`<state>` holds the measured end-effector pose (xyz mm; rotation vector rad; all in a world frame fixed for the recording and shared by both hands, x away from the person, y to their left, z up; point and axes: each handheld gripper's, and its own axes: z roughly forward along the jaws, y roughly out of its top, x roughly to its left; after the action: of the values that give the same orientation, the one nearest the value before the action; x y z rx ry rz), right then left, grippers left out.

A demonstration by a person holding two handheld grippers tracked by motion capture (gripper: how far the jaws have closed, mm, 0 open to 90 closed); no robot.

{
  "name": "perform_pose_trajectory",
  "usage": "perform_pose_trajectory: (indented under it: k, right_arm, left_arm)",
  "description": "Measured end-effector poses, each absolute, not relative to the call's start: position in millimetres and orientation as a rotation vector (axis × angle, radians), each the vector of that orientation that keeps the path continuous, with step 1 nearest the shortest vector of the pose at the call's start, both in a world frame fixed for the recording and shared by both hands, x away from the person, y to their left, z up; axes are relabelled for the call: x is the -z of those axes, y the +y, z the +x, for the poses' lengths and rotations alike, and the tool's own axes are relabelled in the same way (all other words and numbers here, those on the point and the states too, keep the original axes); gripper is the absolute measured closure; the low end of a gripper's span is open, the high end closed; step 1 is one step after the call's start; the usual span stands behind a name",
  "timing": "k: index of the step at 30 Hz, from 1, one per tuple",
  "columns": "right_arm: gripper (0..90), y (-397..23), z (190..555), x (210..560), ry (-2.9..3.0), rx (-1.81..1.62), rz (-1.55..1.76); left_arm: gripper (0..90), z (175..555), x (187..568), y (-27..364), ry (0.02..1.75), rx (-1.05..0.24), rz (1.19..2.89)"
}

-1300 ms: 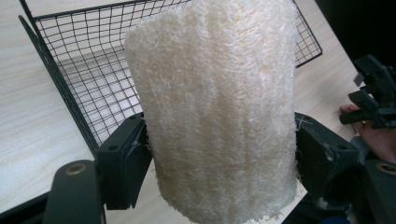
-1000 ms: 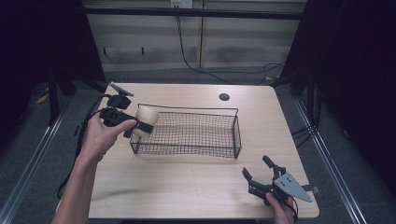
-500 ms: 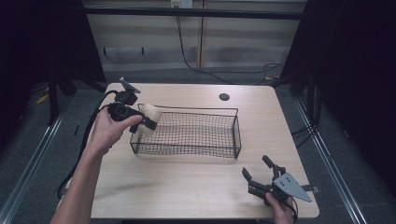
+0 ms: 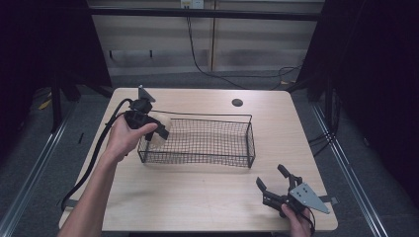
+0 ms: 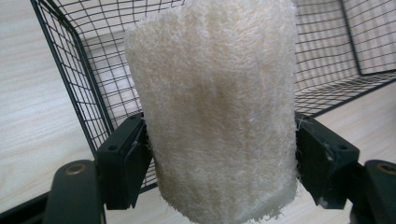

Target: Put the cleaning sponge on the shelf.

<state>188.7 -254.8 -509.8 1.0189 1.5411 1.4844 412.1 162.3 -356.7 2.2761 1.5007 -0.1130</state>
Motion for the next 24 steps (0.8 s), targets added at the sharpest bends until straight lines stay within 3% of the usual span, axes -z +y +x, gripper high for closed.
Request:
perform_pose_trajectory:
  k: [24]
  right_arm:
    - [13.6, -255, 189, 510, 1.542, -1.486, 1.014]
  left_arm:
    - [26.2, 421, 378, 150, 1.635, 0.086, 2.282]
